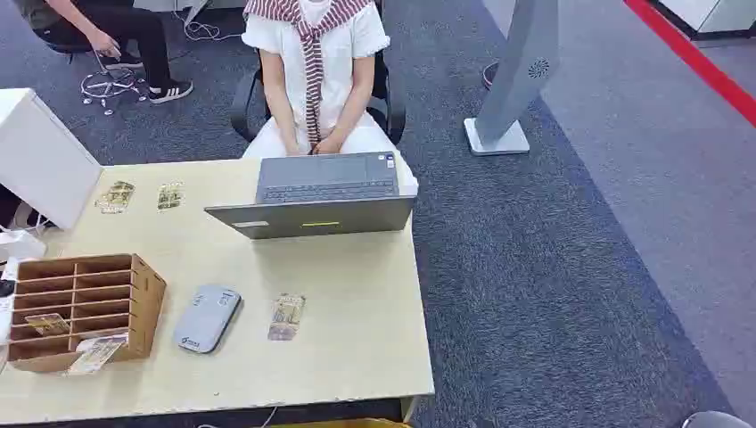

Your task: Pass the card to the sensor for recognition and then transmit it.

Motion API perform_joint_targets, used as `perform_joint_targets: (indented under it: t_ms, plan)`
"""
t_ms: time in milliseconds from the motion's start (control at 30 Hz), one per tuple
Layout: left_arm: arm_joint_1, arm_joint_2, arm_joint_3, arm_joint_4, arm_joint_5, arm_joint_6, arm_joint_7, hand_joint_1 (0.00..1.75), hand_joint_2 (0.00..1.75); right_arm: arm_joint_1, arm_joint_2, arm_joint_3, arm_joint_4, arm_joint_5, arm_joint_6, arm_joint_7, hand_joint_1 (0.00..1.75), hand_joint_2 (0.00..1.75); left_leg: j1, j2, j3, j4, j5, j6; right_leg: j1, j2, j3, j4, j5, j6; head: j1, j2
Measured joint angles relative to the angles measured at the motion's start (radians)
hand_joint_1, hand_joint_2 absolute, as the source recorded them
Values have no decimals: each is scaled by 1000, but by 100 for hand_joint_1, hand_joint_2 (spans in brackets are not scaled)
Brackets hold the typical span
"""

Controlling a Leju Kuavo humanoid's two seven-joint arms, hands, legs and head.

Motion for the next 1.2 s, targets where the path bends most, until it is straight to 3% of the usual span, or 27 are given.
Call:
perform_joint_targets:
  t_ms: [67,100,367,633,700,800,1000,1100,1200]
  plan:
    - [-10,-13,29,13,29,-7,-28,0,175,-14,2,13,12,-41,-5,-35,0,0,0,0,0,0,0,0,0,0,0,0,0,0,0,0]
    - [-14,-18,46,18,46,-9,-46,0,175,-21,3,19,18,-64,-6,-54,0,175,0,0,0,0,0,0,0,0,0,0,0,0,0,0]
    - [-15,-7,215,16,166,-91,-141,0,175,-60,3,61,59,-179,-23,-151,0,175,0,0,0,0,0,0,0,0,0,0,0,0,0,0]
    - [10,-51,384,-116,152,-177,-159,0,175,-58,10,110,96,-204,-125,-90,0,175,0,-1,0,0,0,0,0,0,0,1,0,0,0,0]
    - [51,-101,455,-266,130,-226,-157,0,175,-56,15,139,121,-204,-186,-28,0,175,0,1,0,0,0,0,0,1,0,0,0,0,1,0]
    - [82,-158,601,-443,82,-378,-149,0,175,-52,27,196,146,-208,-376,185,0,175,-1,-2,0,0,0,0,-1,-1,0,0,-1,1,2,0]
    - [122,-209,724,-619,69,-399,-151,0,175,-43,35,238,169,-207,-404,206,0,175,0,-3,-1,0,0,0,-1,-2,0,1,-2,2,2,0]
    - [160,-221,718,-699,67,-424,-230,0,175,-49,36,252,175,-201,-403,227,0,175,0,-3,0,0,0,0,-1,-2,0,1,-2,2,2,0]
    - [251,-233,633,-885,138,-402,-280,0,175,-49,39,270,179,-186,-395,218,0,175,0,-3,0,0,0,0,-1,-1,0,1,-1,2,2,0]
